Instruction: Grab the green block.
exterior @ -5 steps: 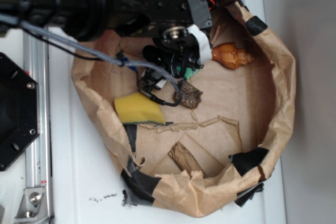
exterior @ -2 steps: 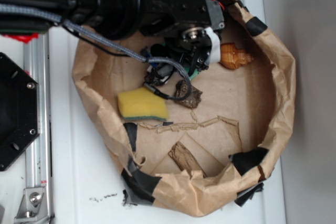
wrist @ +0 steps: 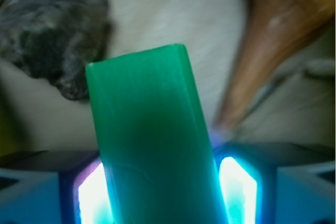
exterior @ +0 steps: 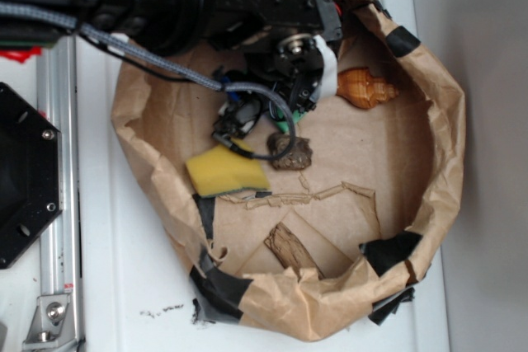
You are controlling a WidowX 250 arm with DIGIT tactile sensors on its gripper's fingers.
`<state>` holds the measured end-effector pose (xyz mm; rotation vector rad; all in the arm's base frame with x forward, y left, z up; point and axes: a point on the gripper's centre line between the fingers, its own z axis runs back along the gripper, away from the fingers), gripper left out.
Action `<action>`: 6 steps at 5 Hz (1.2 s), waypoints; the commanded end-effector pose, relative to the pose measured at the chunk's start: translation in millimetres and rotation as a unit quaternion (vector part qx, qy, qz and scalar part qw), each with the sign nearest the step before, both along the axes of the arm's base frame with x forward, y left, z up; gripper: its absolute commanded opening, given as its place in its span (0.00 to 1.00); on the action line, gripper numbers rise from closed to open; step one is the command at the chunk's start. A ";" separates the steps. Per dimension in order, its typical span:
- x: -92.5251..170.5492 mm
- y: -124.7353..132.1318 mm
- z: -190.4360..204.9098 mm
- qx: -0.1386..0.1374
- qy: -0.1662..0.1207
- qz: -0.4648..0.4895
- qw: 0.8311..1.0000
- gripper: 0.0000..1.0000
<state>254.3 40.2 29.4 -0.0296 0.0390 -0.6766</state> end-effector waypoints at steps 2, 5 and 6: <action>46.2 -63.2 137.5 -0.014 -0.074 0.257 0.964 0.00; 35.1 -77.8 137.5 -0.038 -0.043 0.260 0.964 0.00; 33.0 -77.8 141.6 -0.038 -0.046 0.267 0.962 0.00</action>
